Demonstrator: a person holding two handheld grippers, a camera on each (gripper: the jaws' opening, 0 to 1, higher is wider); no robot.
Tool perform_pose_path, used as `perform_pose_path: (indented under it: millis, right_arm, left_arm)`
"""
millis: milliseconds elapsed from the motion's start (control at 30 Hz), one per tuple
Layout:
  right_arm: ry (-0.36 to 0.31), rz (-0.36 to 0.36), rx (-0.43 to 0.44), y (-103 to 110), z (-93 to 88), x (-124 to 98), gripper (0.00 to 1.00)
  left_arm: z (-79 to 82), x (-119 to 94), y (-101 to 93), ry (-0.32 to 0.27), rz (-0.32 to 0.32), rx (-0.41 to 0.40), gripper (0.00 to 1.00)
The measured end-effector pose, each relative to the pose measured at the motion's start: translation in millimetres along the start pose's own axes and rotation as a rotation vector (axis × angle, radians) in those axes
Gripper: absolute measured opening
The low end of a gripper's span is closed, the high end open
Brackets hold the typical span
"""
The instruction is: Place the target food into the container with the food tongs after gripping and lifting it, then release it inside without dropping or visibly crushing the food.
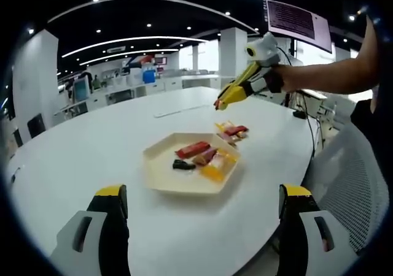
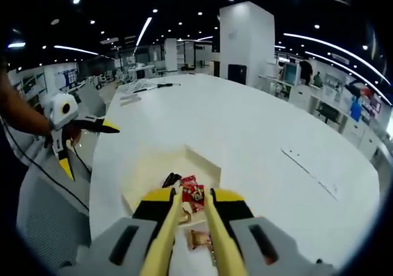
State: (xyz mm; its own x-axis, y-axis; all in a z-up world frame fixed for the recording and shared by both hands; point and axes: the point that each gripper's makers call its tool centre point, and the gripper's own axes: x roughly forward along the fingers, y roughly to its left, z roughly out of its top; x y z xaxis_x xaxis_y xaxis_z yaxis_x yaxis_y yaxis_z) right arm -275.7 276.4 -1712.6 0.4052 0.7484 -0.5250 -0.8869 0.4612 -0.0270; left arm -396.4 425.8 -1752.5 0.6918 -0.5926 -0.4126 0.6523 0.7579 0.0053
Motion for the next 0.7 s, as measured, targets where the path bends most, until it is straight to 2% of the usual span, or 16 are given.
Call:
perform_pose_path:
  millis: [267,433,700]
  right_arm:
    - [-0.013,0.028,-0.005,7.3,20.2,25.1,0.22]
    - [-0.024,0.036,-0.023,10.5,30.2,32.9,0.23]
    - [-0.034,0.045,-0.035,12.4,33.9,38.2,0.25]
  left_arm:
    - [1.2,-0.4,0.8,-0.006,0.003,-0.002,0.99]
    - [3.5,-1.5,1.1,-0.016,0.006,-0.008,0.99]
    - [3.9,-0.9,1.3,-0.022,0.006,-0.009,0.99]
